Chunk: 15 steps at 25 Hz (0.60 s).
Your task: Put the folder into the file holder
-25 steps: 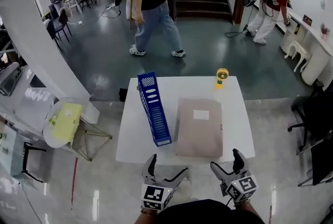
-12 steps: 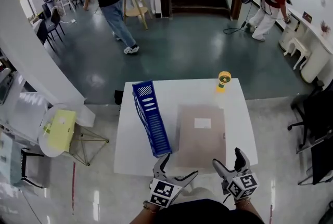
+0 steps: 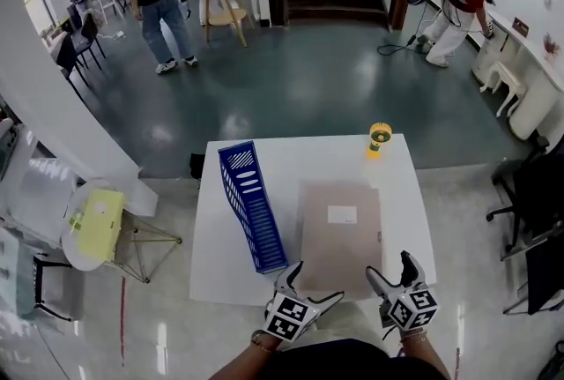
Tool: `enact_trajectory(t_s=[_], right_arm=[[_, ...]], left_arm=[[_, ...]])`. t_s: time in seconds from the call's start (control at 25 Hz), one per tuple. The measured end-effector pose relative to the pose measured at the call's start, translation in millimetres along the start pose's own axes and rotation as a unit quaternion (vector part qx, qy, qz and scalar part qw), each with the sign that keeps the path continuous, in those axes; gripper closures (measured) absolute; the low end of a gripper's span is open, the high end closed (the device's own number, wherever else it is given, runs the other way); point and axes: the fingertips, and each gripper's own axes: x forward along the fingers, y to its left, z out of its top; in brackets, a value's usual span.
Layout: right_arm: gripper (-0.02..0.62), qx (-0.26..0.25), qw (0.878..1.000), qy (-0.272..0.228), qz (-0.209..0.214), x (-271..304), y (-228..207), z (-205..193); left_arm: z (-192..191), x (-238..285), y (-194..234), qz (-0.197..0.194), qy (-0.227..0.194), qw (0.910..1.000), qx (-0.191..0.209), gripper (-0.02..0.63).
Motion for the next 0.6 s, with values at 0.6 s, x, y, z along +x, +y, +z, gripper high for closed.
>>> enact_trajectory(t_s=[0.6], right_arm=[[0.13,0.005,0.994,0.093,0.052,55,-46,-9]], left_arm=[[-19,64,39,0.131,0.096,0.9867,-0.009,0.069]])
